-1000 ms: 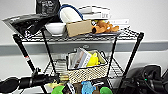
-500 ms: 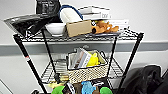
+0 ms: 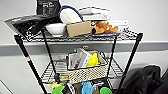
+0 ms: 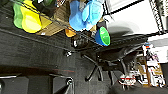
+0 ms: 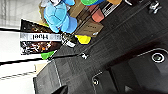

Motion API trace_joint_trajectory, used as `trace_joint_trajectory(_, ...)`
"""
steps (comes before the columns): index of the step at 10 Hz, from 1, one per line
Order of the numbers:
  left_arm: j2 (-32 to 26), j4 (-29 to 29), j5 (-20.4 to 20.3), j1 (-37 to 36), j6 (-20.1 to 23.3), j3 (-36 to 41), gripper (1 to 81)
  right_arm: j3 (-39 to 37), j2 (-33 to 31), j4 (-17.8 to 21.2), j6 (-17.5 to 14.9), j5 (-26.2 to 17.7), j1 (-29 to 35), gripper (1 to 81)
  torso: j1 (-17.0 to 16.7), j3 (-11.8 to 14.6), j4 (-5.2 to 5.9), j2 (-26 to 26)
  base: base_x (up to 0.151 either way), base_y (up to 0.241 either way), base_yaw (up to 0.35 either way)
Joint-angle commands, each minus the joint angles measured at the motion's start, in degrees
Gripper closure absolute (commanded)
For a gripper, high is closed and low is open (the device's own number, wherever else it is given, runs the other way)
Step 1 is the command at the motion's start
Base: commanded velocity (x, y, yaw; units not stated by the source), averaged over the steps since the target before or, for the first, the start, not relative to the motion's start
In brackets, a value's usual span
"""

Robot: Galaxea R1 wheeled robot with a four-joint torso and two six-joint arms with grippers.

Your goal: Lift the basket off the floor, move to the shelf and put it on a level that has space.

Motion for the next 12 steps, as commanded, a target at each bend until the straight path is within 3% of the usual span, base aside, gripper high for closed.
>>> trace_joint_trajectory(1,8.1,7.5,-6.4,6.9,0.4,-10.2,1.0,-9.3,7.8,-4.9,-0.2,-0.8,-3.7,1.0,0.1,0.0,0.0,0.0,0.0,0.0,0.0)
trace_joint_trajectory(12,28.7,8.4,-5.6,17.9,0.3,-39.2,1.0,-45.5,33.3,-12.7,-0.4,-5.0,-13.9,1.0,0.1,0.1,0.0,-0.1,0.0,0.0,0.0)
